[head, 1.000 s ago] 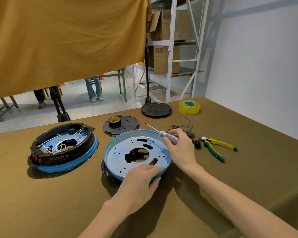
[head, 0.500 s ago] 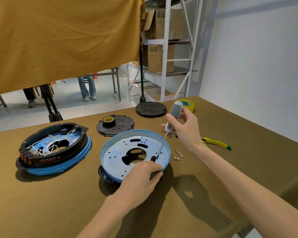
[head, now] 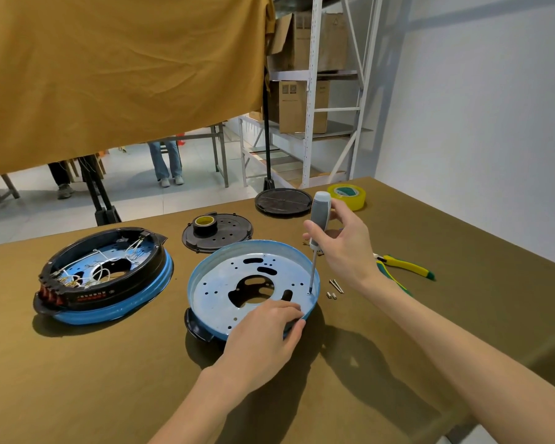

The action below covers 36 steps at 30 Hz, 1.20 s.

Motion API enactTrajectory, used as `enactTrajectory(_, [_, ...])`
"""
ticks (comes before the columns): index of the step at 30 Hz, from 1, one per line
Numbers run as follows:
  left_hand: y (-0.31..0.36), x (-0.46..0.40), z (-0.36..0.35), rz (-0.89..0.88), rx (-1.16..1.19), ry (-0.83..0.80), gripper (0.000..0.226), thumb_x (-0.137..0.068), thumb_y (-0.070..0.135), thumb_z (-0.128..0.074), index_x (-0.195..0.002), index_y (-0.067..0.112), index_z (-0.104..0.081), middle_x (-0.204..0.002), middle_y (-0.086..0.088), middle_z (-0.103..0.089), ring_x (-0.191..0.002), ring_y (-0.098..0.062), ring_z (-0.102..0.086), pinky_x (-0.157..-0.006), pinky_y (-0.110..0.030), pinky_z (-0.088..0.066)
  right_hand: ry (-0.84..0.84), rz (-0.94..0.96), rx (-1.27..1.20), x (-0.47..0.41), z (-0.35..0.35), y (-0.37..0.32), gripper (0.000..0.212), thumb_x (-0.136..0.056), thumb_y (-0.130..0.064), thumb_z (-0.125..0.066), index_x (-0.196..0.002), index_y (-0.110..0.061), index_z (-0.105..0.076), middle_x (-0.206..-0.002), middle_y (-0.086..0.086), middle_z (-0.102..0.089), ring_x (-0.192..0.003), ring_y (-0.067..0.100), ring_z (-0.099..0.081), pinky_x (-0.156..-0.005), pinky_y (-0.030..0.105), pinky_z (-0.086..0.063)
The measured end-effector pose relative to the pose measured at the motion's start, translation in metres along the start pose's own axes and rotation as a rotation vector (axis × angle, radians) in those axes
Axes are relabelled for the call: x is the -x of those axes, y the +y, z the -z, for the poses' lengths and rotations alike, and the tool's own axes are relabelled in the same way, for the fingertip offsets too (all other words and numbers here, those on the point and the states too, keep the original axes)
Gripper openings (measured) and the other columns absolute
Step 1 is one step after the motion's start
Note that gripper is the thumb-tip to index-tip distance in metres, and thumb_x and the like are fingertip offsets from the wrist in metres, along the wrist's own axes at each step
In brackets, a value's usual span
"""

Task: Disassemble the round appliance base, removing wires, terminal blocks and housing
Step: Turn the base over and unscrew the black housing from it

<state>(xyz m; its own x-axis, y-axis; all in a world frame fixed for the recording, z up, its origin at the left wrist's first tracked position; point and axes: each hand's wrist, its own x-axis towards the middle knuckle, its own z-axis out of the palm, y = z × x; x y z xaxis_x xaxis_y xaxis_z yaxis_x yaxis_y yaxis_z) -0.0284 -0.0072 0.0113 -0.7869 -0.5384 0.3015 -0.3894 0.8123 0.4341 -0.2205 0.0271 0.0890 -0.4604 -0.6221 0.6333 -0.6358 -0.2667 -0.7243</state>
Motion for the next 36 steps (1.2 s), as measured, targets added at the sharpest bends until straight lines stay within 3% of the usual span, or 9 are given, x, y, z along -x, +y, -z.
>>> enactTrajectory(5, [0.001, 0.001, 0.000, -0.003, -0.009, 0.010, 0.039, -0.104, 0.048, -0.052, -0.139, 0.036, -0.063, -0.138, 0.021, -0.063, -0.127, 0.004, -0.054, -0.102, -0.013, -0.045, 0.006, -0.017, -0.010, -0.001, 0.000, 0.003, 0.046, -0.095, -0.029, -0.071, -0.136, -0.023, -0.052, -0.105, -0.024, -0.058, -0.082, 0.004, -0.073, -0.060, 0.016, -0.057])
enactTrajectory(10, [0.001, 0.000, 0.000, 0.007, -0.004, 0.002, 0.039, -0.104, 0.047, -0.053, -0.139, 0.037, -0.063, -0.139, 0.021, -0.062, -0.128, 0.003, -0.054, -0.104, -0.015, -0.048, -0.010, 0.006, -0.009, 0.001, -0.001, 0.000, 0.045, -0.094, -0.028, -0.072, -0.134, -0.028, -0.050, -0.106, -0.027, -0.056, -0.084, 0.002, -0.072, -0.061, 0.014, -0.055])
enactTrajectory(16, [0.001, 0.000, -0.001, 0.014, -0.005, 0.004, 0.039, -0.103, 0.047, -0.054, -0.139, 0.038, -0.063, -0.140, 0.022, -0.062, -0.128, 0.004, -0.054, -0.104, -0.014, -0.047, -0.025, 0.050, 0.009, 0.002, -0.002, -0.001, 0.045, -0.092, -0.028, -0.074, -0.128, -0.036, -0.048, -0.107, -0.023, -0.057, -0.084, 0.013, -0.073, -0.063, 0.023, -0.061])
enactTrajectory(21, [0.000, 0.001, -0.002, 0.015, -0.009, 0.010, 0.039, -0.103, 0.048, -0.054, -0.140, 0.039, -0.062, -0.141, 0.022, -0.061, -0.129, 0.004, -0.054, -0.105, -0.015, -0.048, 0.019, 0.144, 0.081, 0.005, -0.006, -0.003, 0.048, -0.085, -0.033, -0.081, -0.117, -0.042, -0.045, -0.096, -0.027, -0.057, -0.089, 0.006, -0.065, -0.062, 0.018, -0.057])
enactTrajectory(27, [0.000, 0.001, -0.002, 0.015, -0.014, 0.020, 0.038, -0.103, 0.048, -0.054, -0.138, 0.039, -0.063, -0.139, 0.022, -0.062, -0.127, 0.005, -0.055, -0.099, -0.009, -0.042, 0.107, 0.144, 0.209, 0.003, -0.008, 0.002, 0.050, -0.083, -0.040, -0.082, -0.117, -0.035, -0.046, -0.093, -0.031, -0.051, -0.083, 0.002, -0.064, -0.063, 0.012, -0.054])
enactTrajectory(36, [0.000, 0.001, -0.003, 0.022, -0.007, 0.027, 0.038, -0.102, 0.049, -0.054, -0.138, 0.039, -0.064, -0.139, 0.022, -0.063, -0.126, 0.005, -0.056, -0.103, -0.014, -0.048, 0.152, 0.122, 0.225, 0.007, -0.016, -0.001, 0.053, -0.082, -0.039, -0.083, -0.116, -0.025, -0.046, -0.096, -0.017, -0.055, -0.078, 0.000, -0.062, -0.064, 0.005, -0.049])
